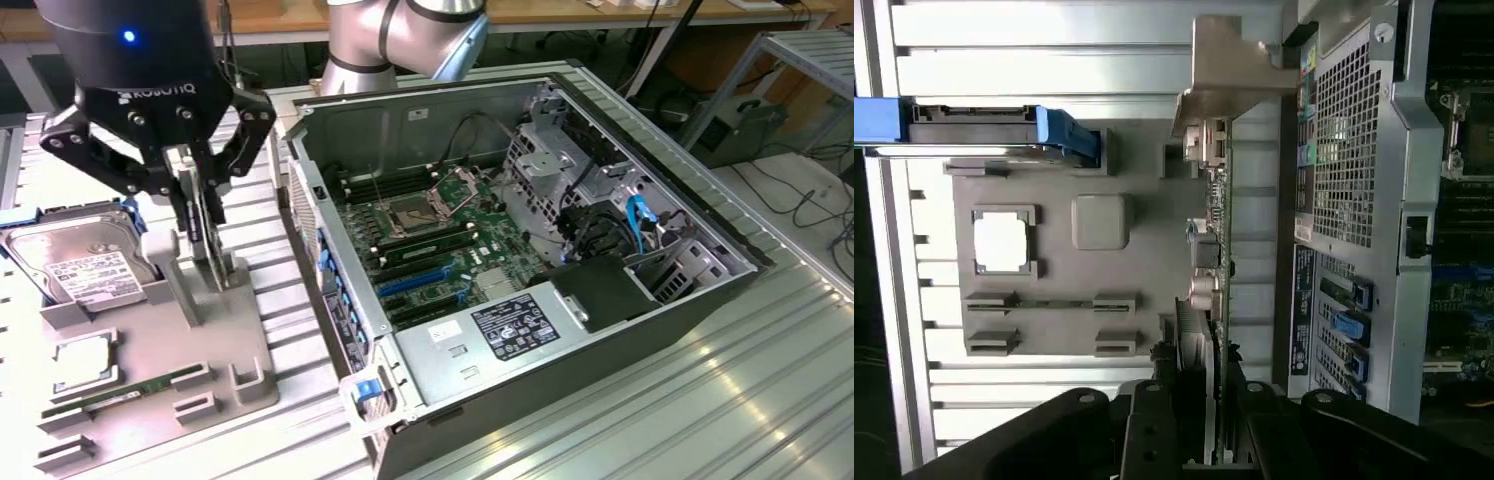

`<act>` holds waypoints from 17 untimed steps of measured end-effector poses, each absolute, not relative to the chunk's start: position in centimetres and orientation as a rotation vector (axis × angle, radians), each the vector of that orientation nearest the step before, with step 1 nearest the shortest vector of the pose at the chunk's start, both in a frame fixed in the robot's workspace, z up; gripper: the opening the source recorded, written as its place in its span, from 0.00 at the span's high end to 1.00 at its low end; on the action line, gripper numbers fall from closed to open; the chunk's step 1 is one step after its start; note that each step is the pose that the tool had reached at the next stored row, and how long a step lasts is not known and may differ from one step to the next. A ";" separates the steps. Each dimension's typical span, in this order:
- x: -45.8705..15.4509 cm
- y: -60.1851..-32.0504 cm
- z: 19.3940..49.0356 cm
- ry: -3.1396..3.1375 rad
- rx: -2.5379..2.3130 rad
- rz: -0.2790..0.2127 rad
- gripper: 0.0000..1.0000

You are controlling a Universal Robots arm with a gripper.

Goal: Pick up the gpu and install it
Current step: 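Pick up the gpu and move the gpu toward the slot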

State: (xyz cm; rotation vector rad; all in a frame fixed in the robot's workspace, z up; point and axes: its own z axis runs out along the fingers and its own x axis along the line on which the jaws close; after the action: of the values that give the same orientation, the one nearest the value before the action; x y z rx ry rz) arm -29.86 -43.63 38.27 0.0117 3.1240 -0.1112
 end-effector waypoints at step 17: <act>-27.8 -43.6 45.4 3.124 0.012 -0.116 0.73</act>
State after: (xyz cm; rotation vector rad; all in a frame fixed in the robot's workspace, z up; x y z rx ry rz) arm -27.84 -43.63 45.36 0.0116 3.1237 -0.1164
